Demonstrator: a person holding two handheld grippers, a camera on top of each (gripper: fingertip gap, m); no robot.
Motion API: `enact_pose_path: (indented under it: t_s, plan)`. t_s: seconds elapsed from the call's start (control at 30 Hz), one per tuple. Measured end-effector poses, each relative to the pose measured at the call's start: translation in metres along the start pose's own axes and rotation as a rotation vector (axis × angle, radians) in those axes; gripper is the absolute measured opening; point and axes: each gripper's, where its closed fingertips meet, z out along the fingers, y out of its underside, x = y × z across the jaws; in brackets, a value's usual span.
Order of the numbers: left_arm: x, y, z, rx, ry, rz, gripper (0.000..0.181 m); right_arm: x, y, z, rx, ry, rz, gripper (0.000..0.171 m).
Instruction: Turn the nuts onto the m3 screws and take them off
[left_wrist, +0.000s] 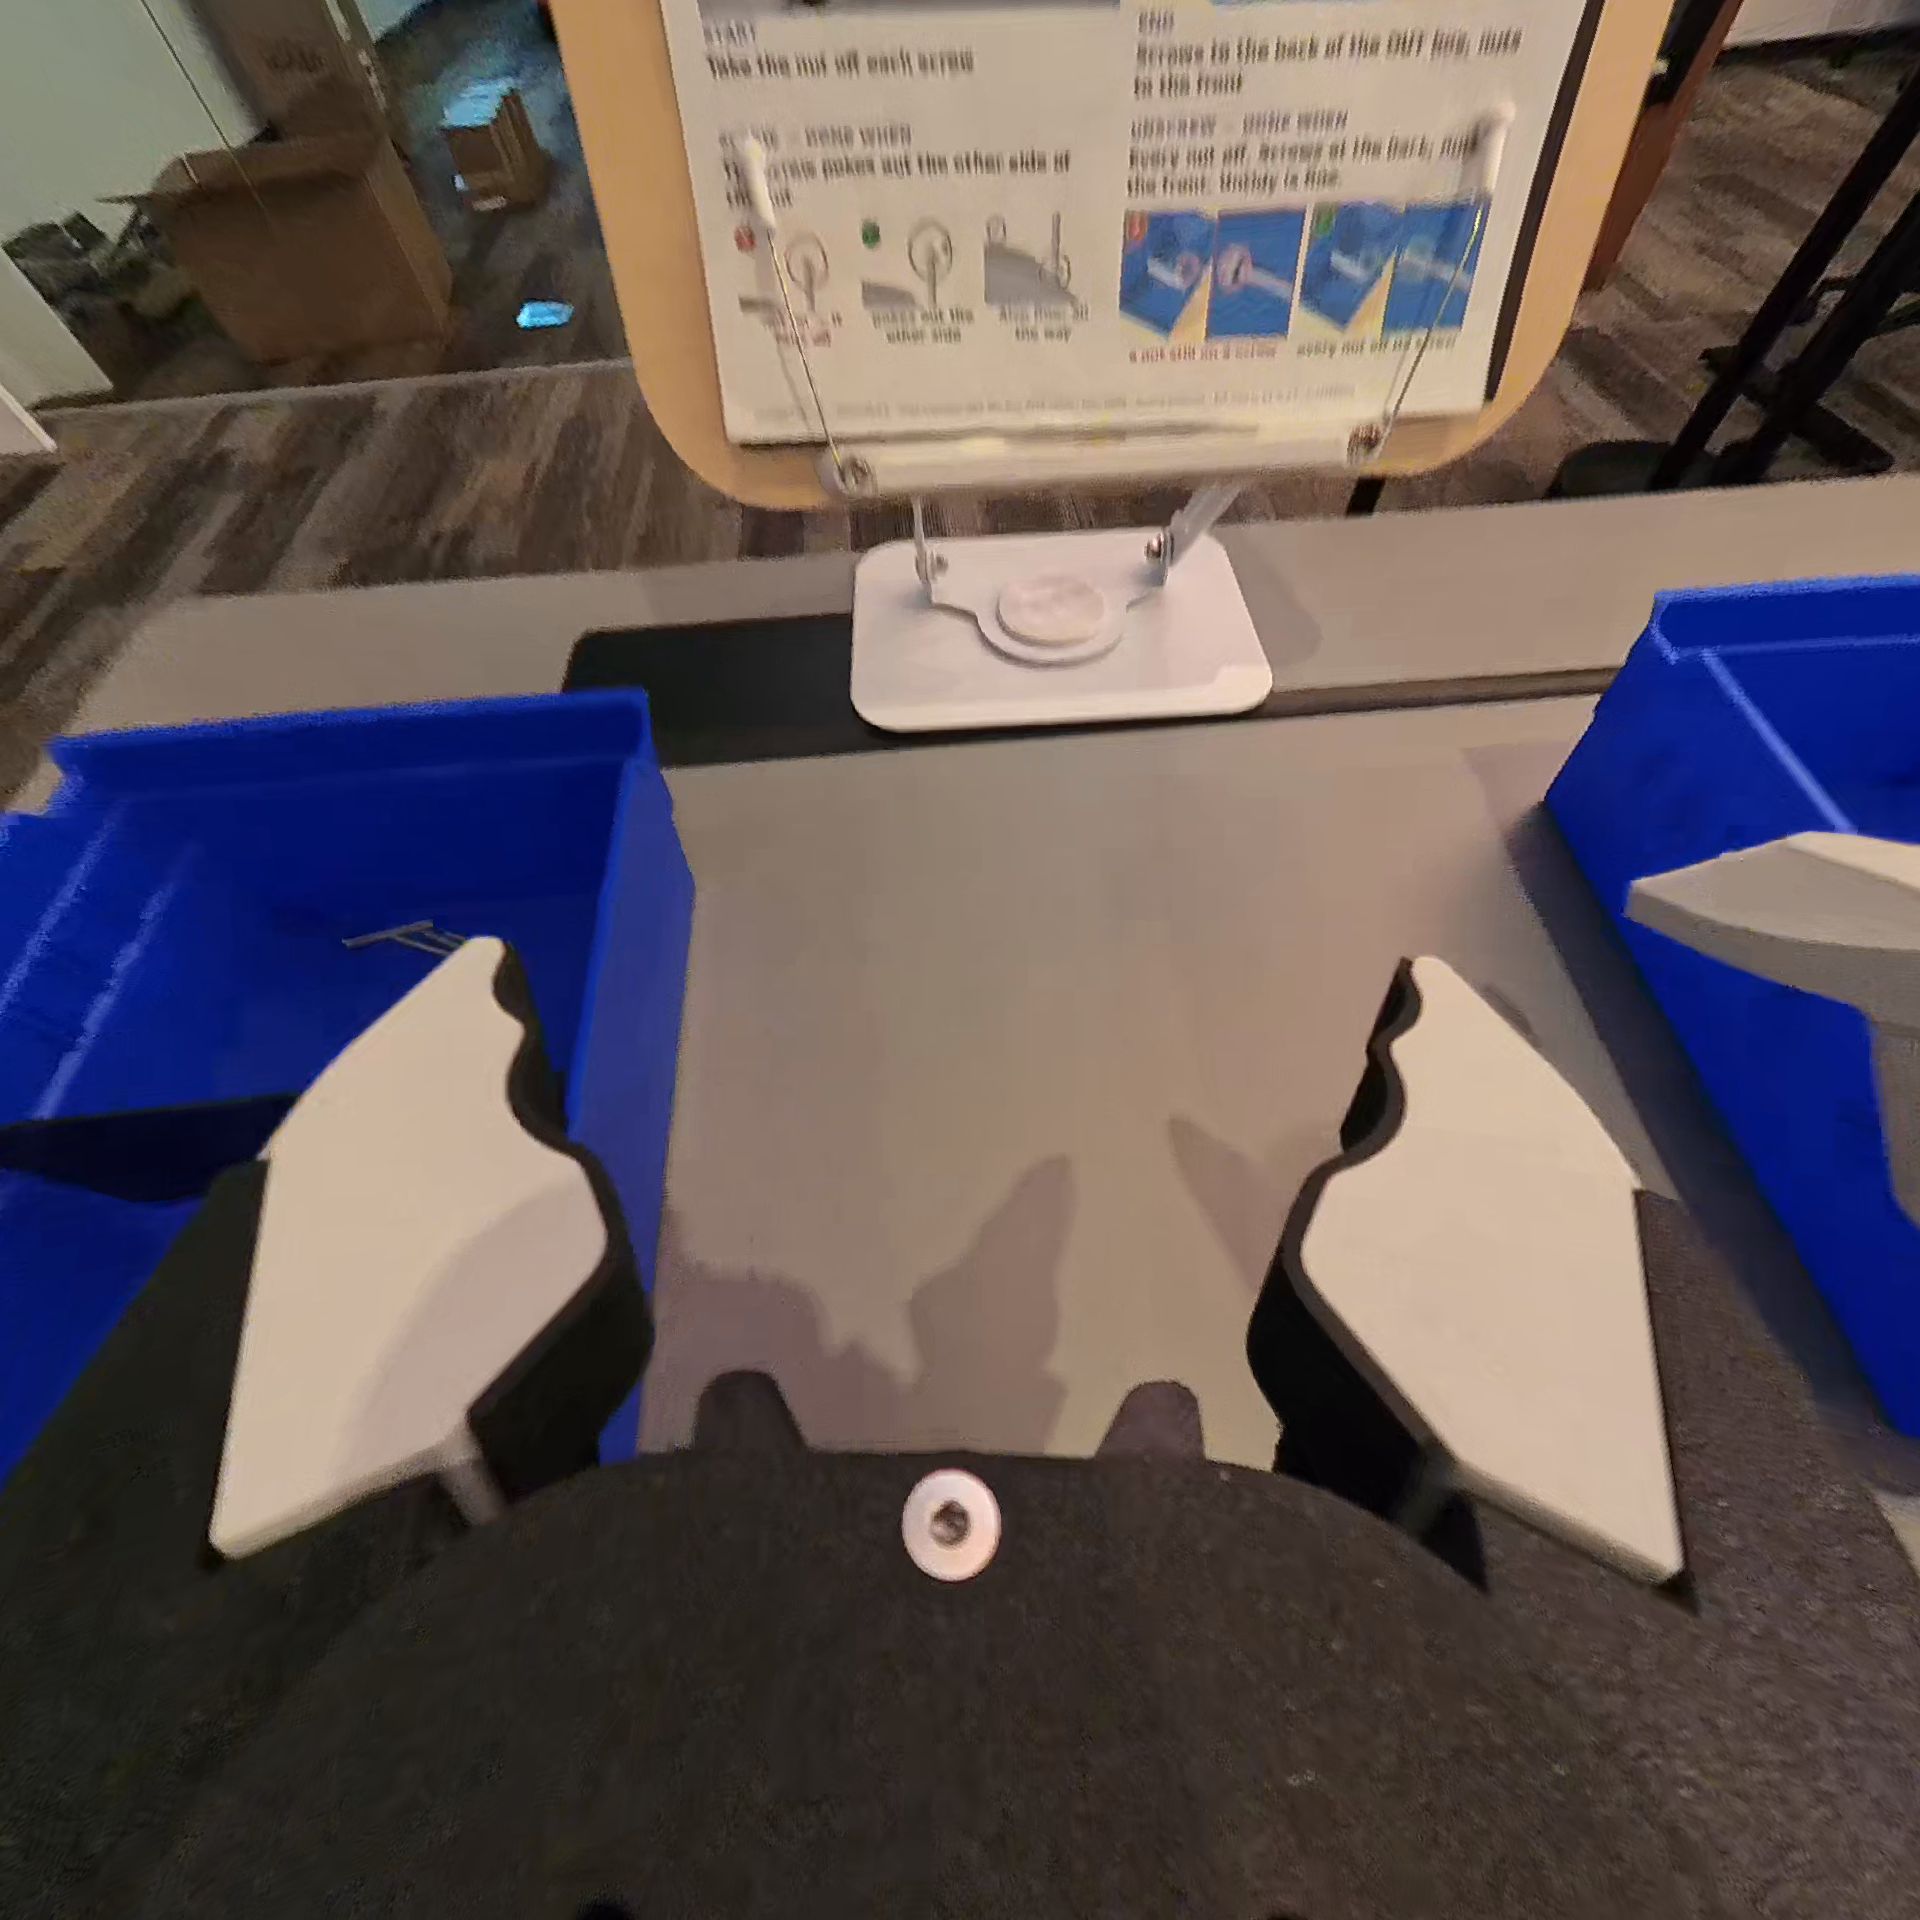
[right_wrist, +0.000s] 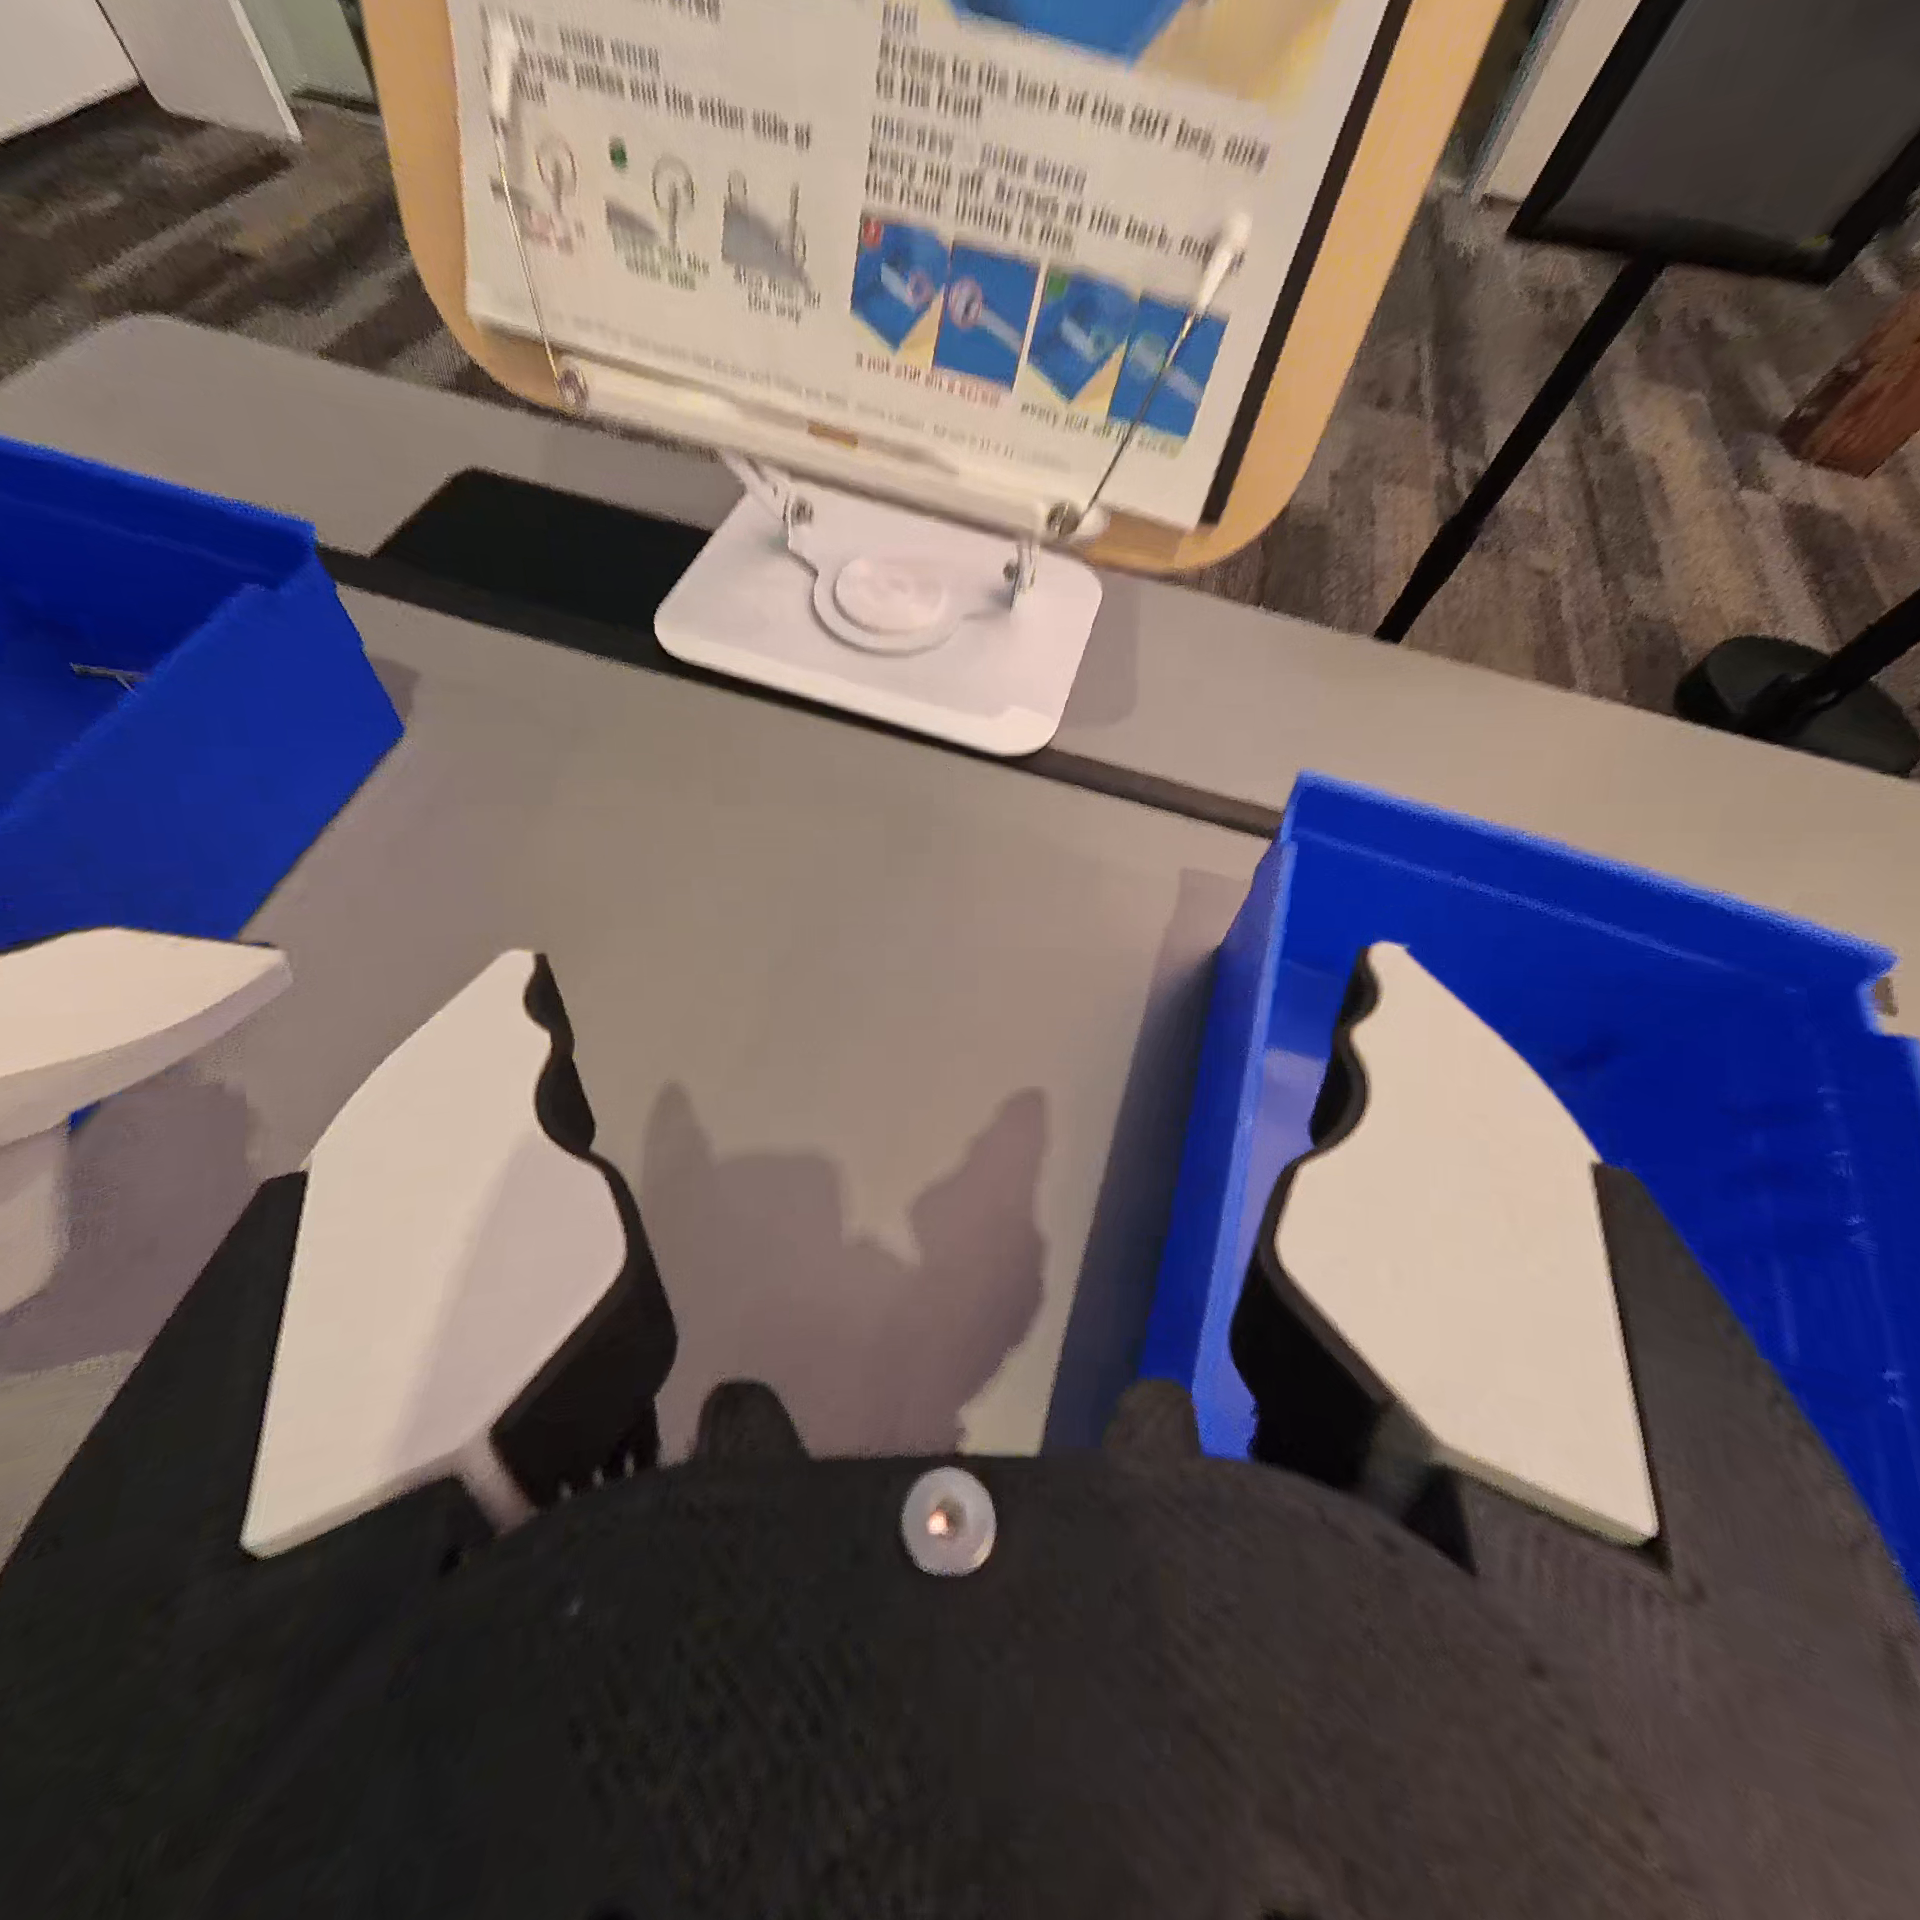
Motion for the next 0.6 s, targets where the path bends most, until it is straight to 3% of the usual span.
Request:
enact_pose_path:
  t_s: [0.6]
  plan:
    - [0.002,0.111,0.043,-0.174,-0.029,-0.059,0.146,-0.025,0.135,0.061,-0.248,-0.027,0.105,0.137]
